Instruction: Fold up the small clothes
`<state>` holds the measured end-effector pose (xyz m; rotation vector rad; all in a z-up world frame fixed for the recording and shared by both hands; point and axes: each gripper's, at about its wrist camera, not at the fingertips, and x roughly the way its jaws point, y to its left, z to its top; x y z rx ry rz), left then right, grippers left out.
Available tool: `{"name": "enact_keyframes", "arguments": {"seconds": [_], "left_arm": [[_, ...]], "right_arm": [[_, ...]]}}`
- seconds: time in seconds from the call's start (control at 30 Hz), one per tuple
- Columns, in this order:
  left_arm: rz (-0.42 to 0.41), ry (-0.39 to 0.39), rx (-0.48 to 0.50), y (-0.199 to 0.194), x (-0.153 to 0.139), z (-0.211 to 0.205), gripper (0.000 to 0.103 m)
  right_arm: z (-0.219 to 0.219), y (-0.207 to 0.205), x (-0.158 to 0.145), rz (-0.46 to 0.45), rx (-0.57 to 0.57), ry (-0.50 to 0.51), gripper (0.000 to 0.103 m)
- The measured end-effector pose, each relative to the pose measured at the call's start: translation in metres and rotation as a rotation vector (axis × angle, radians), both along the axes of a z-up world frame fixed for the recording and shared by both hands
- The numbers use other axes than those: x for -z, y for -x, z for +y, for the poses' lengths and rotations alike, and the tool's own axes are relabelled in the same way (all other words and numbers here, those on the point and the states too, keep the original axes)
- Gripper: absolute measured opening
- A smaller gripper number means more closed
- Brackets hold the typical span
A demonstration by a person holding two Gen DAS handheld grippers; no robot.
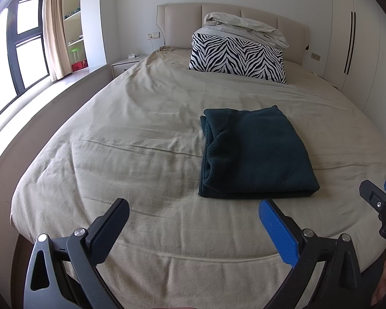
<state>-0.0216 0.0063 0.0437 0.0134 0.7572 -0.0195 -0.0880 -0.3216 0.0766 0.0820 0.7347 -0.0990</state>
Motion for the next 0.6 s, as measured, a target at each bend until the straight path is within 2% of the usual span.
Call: {"name": "enact_keyframes", "arguments": {"seconds": [0.6], "left_arm": [[0.010,0.004,0.009,0.0038,0.0062,-0.0019,0.103]], "right_arm": [[-0.0010,0.0001,0.0017,0.002,-0.001,-0.003,0.103]]}}
